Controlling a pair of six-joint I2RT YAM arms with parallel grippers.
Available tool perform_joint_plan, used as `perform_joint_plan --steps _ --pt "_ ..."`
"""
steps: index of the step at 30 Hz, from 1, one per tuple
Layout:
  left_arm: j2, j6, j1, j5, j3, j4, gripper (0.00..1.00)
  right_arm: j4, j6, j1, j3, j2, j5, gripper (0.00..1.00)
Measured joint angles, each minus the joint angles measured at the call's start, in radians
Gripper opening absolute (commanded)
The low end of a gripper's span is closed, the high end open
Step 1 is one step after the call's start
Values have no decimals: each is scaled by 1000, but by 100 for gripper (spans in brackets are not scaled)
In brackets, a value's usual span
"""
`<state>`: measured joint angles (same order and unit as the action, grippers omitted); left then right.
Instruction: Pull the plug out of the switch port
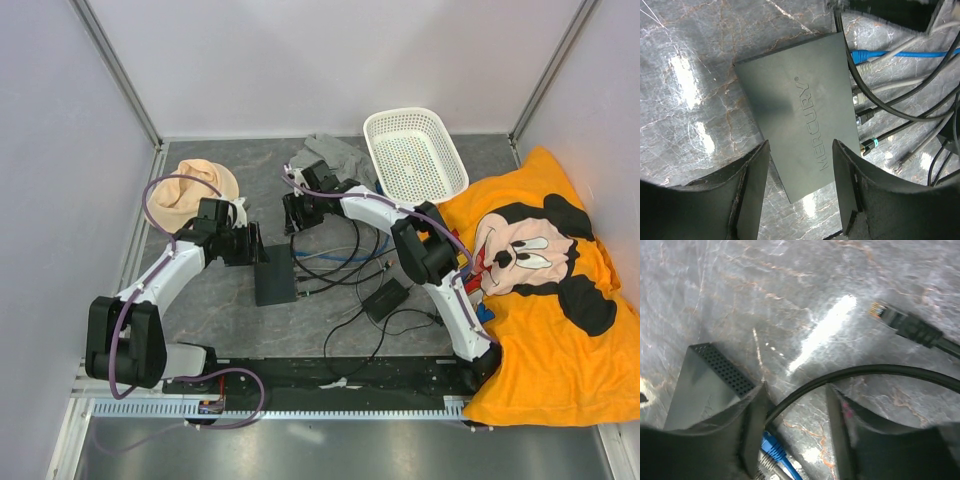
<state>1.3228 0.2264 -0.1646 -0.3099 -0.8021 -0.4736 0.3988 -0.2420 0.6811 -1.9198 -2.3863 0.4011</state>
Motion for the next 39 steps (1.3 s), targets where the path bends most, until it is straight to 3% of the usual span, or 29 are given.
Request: perform_joint_plan --steps 3,11,13,15,17,24,28,32,39 --pt "0 0 0 0 0 -3 60 -6 -14 -8 1 -2 -13 35" --pt "5 0 6 -6 0 10 61 -26 -17 -22 39 11 -8 10" --pt "14 0 11 -7 0 15 61 -24 -20 -22 51 23 -6 14" --pt "24 1 17 -9 0 21 61 -22 -21 -22 60 33 -6 35" --pt "32 1 19 -10 0 23 61 -15 -14 -22 66 43 -6 48" --pt "31 1 23 -10 3 36 62 103 188 -24 128 174 71 46" --pt "23 1 23 -10 10 41 62 201 375 -23 219 326 100 54" --pt "23 1 23 -10 11 45 62 274 547 -6 307 429 126 56" --pt "35 1 23 -13 10 62 62 335 681 80 352 414 111 51"
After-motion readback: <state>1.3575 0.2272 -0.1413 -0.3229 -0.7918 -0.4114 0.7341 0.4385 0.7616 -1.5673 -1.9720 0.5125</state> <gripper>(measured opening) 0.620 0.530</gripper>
